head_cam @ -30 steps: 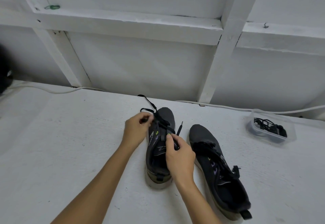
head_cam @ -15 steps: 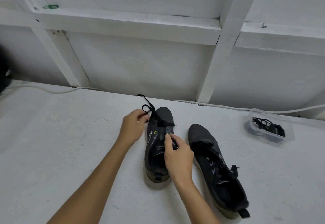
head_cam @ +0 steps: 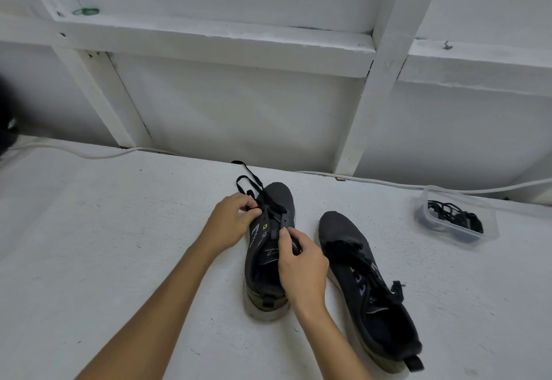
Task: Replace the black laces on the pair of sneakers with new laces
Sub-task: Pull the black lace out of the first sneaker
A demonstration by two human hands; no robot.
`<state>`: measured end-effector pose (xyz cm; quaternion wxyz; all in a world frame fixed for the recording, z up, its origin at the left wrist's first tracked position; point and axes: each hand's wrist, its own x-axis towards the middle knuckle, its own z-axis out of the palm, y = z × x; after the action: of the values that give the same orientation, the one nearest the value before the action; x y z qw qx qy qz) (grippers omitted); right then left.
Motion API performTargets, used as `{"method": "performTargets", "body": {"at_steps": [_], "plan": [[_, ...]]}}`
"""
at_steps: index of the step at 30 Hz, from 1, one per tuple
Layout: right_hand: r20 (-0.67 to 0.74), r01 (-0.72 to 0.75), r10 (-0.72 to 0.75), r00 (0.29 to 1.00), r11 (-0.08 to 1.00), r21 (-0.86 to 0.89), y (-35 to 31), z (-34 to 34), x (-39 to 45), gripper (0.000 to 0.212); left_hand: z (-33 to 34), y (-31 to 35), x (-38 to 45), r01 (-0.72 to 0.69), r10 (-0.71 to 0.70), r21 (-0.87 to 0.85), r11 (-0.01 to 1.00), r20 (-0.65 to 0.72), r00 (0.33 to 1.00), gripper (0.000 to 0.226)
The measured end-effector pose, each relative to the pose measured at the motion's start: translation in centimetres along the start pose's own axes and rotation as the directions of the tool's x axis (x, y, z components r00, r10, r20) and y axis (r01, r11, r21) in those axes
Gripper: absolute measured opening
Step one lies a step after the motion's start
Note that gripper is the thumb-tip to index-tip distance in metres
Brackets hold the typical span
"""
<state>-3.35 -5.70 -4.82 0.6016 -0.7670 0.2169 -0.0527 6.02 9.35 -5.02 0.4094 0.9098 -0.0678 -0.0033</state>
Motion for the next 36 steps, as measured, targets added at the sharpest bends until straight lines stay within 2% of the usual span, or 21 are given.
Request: {"method": "performTargets", "body": {"at_steps": [4,8,13,15,17,20,22,26,32,36], "plan": [[0.001,-0.003,0.003,1.000,1.000,0.002,0.0,0.0,0.0,0.024,0.2,0.0,-0.3,0.177,-0.193,-0.183,0.967,-0.070,0.979,0.013],[0.005,0.000,0.000,1.000,1.000,0.005,0.0,0.0,0.0,0.025,0.4,0.7,-0.3,0.217,-0.248,-0.242,0.946,-0.107,0.963,0.015],[0.009,0.007,-0.007,1.000,1.000,-0.020,0.0,-0.1,-0.1,0.025,0.1,0.2,0.0,0.155,-0.172,-0.174,0.973,-0.091,0.981,0.005],[0.031,0.027,-0.025,0.999,0.998,-0.065,-0.2,-0.2,0.2,0.026,-0.6,0.2,0.1,0.102,-0.107,-0.127,0.987,-0.031,0.994,0.027],[0.098,0.051,-0.036,0.995,0.987,-0.151,-0.6,-0.2,1.0,0.030,-1.1,0.3,0.2,0.029,-0.027,-0.039,0.999,0.054,0.998,0.034],[0.146,0.128,-0.089,0.985,0.950,-0.285,-1.9,-0.2,3.2,0.038,-1.2,0.1,0.5,-0.043,0.039,0.044,0.998,0.091,0.995,0.018],[0.185,0.203,-0.139,0.973,0.898,-0.391,-3.1,-0.2,4.7,0.031,-0.9,0.0,0.5,-0.042,0.038,0.053,0.998,0.078,0.996,0.012],[0.333,0.274,-0.085,0.939,0.769,-0.577,-4.8,0.6,6.9,0.020,-0.6,-0.2,0.5,0.012,-0.013,0.018,1.000,0.072,0.997,0.012],[0.359,0.383,-0.179,0.916,0.651,-0.655,-5.0,1.5,7.0,0.020,-0.5,-0.4,0.4,0.041,-0.042,0.017,0.999,0.082,0.996,0.012],[0.361,0.404,-0.204,0.910,0.631,-0.662,-4.5,1.8,7.3,0.020,-0.3,-0.5,0.4,0.054,-0.056,0.021,0.998,0.092,0.994,0.011]]}}
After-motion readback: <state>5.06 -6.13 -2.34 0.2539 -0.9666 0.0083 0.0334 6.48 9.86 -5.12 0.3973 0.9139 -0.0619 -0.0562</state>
